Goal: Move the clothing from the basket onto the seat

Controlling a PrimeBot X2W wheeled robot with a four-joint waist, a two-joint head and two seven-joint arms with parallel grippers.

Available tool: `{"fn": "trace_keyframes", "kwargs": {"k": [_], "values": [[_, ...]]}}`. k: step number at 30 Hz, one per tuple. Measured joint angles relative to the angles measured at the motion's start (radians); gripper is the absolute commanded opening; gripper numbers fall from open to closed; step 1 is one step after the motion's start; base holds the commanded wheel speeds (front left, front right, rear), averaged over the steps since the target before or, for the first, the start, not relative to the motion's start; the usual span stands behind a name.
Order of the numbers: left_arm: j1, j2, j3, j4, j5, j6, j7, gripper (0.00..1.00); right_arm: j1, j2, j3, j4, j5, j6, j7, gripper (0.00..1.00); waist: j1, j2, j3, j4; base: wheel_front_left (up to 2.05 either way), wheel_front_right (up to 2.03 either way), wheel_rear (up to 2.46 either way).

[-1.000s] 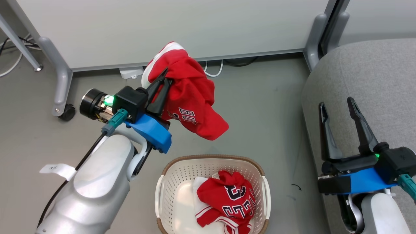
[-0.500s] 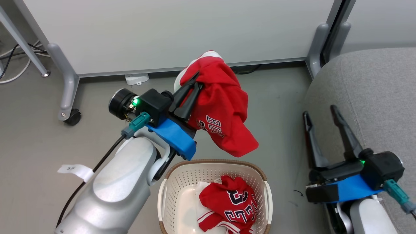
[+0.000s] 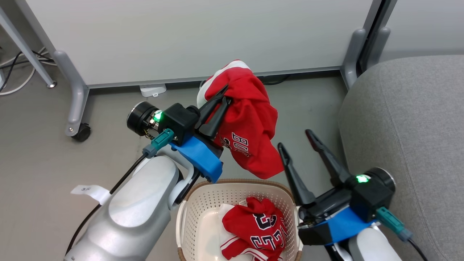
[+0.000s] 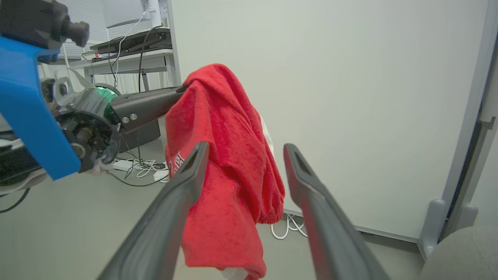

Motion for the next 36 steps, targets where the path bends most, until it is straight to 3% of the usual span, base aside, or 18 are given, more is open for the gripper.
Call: {"fn": "trace_keyframes", "kwargs": {"k": [14, 22, 23, 24, 25, 36], "values": [[-0.013, -0.042, -0.048, 0.002, 0.021, 0.0, -0.004, 0.0, -0.123, 0.0, 0.114, 0.172, 0.027, 0.0, -0.001, 1.0, 0.0, 0.0, 0.008, 0.03, 0.0, 0.0, 0.0], [-0.027, -0.064, -0.063, 0.004, 0.027, -0.002, -0.006, 0.0, -0.199, -0.001, 0.115, 0.3, -0.081, 0.0, -0.001, 1.0, 0.0001, 0.0, 0.019, 0.044, 0.0, 0.0, 0.0], [-0.03, -0.065, -0.065, 0.004, 0.028, -0.003, -0.006, 0.0, -0.205, -0.001, 0.113, 0.31, -0.087, 0.0, -0.001, 0.97, 0.0001, 0.0, 0.021, 0.045, 0.0, 0.0, 0.0], [-0.032, -0.067, -0.067, 0.004, 0.028, -0.003, -0.006, 0.0, -0.21, -0.001, 0.111, 0.326, -0.083, 0.0, -0.001, 0.22, 0.0001, 0.0, 0.023, 0.047, 0.0, 0.0, 0.0], [-0.033, -0.07, -0.07, 0.004, 0.029, -0.003, -0.006, 0.0, -0.212, -0.001, 0.11, 0.339, -0.078, 0.0, -0.001, 0.0, 0.0001, 0.0, 0.024, 0.049, 0.0, 0.0, 0.0], [-0.034, -0.077, -0.081, 0.016, 0.028, -0.007, -0.009, 0.0, -0.232, -0.001, 0.117, 0.361, -0.047, 0.0, -0.001, 0.0, 0.0001, 0.0, 0.022, 0.061, 0.0, 0.0, 0.0]]}}
